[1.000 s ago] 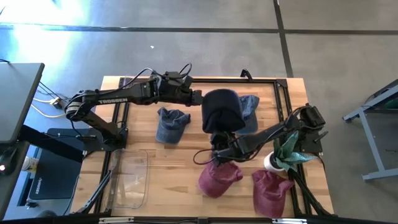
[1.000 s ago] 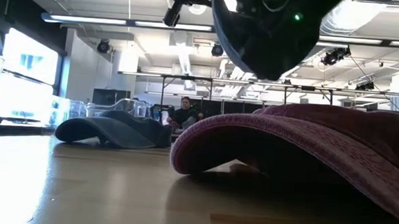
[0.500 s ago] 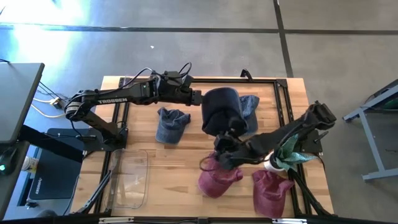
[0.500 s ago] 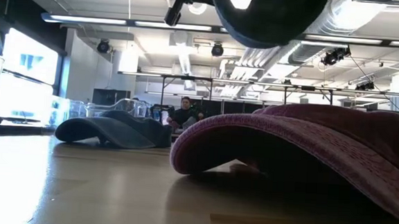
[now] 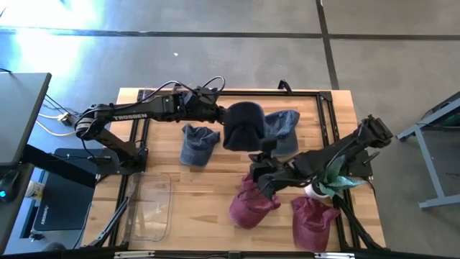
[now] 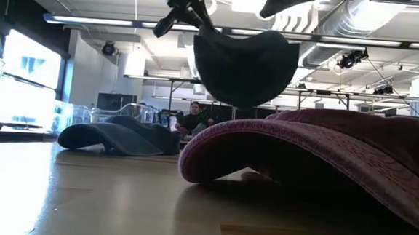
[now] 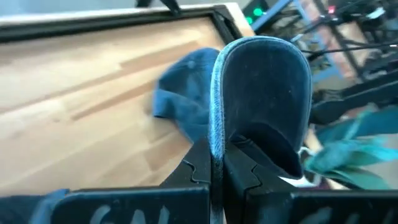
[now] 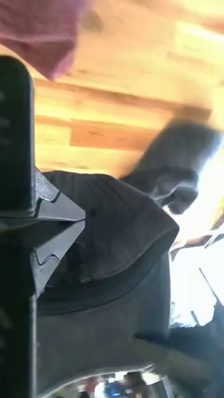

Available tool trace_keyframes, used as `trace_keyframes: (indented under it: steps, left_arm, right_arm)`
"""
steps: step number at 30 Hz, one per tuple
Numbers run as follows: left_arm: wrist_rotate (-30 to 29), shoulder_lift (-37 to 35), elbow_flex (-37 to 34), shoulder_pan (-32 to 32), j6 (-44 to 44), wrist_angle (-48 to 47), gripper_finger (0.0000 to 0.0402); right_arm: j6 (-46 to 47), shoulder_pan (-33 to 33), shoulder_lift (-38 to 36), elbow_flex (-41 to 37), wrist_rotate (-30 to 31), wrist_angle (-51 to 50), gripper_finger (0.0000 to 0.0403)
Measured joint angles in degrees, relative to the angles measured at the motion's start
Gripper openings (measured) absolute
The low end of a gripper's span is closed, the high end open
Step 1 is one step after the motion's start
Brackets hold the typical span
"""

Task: Pick & Place hat
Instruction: Put the bottom blue cap into the top transparent bin

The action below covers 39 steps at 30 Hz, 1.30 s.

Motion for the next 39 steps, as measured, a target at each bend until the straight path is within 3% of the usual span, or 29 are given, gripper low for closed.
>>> trace_keyframes:
  steps: [6,11,16,21,23,29,34,39]
  left_arm:
    - [-2.6,0.0,0.0,0.0,1.7,-5.1,0.0]
    - [-1.7,0.0,0.0,0.0,3.2,-7.0,0.0]
    - [2.0,0.0,0.0,0.1,4.1,-7.5,0.0]
    - [8.7,0.0,0.0,1.8,3.9,-7.6,0.0]
    - [13.0,1.3,0.0,3.2,2.5,-7.3,0.0]
    - [21.1,8.5,0.0,5.9,-1.5,-4.4,0.0]
    - [21.8,15.0,-0.1,5.7,-3.7,-3.0,0.0]
    - [21.2,18.9,-0.1,5.7,-4.9,-2.0,0.0001]
  right_arm:
    - [19.1,-2.1,-2.8,2.1,3.3,-3.9,0.0]
    - [29.8,-3.8,-8.1,4.0,-2.4,-10.3,0.0004]
    - [24.7,-5.9,-12.6,3.9,-15.8,-14.3,0.0051]
    - [10.5,-7.5,-10.9,3.8,-34.3,-13.1,0.014]
    - [5.5,-7.5,-9.1,3.8,-37.9,-12.6,0.0178]
    - [4.4,-5.6,-3.3,3.8,-36.2,-9.4,0.0251]
    - [14.1,-2.3,-2.2,3.8,-36.1,-10.9,0.0257]
    - [18.2,1.8,-2.6,3.8,-35.5,-11.4,0.0245]
